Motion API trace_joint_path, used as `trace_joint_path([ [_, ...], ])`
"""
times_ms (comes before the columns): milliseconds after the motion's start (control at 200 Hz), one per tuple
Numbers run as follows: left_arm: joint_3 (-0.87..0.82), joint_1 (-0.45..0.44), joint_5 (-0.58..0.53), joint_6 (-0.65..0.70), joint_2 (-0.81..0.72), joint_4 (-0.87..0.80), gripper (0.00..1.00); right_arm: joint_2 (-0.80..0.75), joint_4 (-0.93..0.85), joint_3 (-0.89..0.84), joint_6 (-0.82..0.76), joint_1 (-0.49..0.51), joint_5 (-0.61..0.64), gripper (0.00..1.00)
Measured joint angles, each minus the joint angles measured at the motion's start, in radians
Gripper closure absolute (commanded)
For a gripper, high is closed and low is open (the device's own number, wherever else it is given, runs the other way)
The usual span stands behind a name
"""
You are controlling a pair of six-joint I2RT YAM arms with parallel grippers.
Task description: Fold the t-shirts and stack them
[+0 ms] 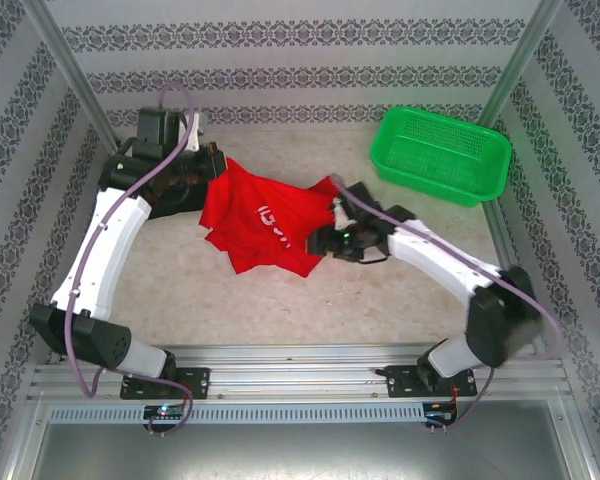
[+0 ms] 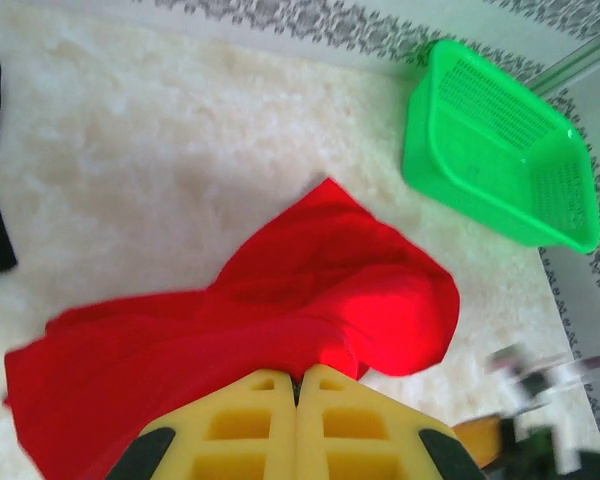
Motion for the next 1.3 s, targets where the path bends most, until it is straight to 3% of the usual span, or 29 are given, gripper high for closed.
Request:
trace_joint_path([
  [190,0.069,0.0,0.005,0.009,0.072,0.039,1.0,0.253,0.004,0.126,-0.002,0.061,0.027,0.38],
  [345,0.068,0.0,0.008,0.009,0.077,0.04,1.0,0.364,0.03,0.219,0.004,0.075,0.047,0.36],
  [450,0.066,0.0,0.011,0.01,0.077,0.042,1.0,0.425,0.025,0.304,0.004,0.109,0.074,0.41],
  [605,0.045,0.006,0.011,0.016,0.071,0.047,1.0,0.497,-0.011,0.369,0.018,0.134,0.148,0.6],
  [739,0.017,0.022,0.001,0.027,0.055,0.046,1.0,0.538,-0.102,0.41,0.003,0.12,0.282,0.95],
  [769,0.011,0.026,-0.001,0.031,0.049,0.046,1.0,0.533,-0.115,0.408,-0.002,0.116,0.31,1.0],
  [854,-0.008,0.033,-0.009,0.039,0.027,0.046,1.0,0.488,-0.131,0.374,-0.007,0.096,0.38,1.0],
  [1024,-0.081,0.039,-0.001,0.043,-0.028,0.074,1.0,0.241,-0.164,0.278,-0.048,0.019,0.492,1.0],
  [1179,-0.153,0.039,0.02,0.042,-0.069,0.115,1.0,0.023,-0.22,0.319,-0.171,-0.018,0.562,1.0],
  [1304,-0.209,0.039,0.038,0.042,-0.095,0.142,1.0,-0.041,-0.265,0.4,-0.308,-0.017,0.579,1.0],
])
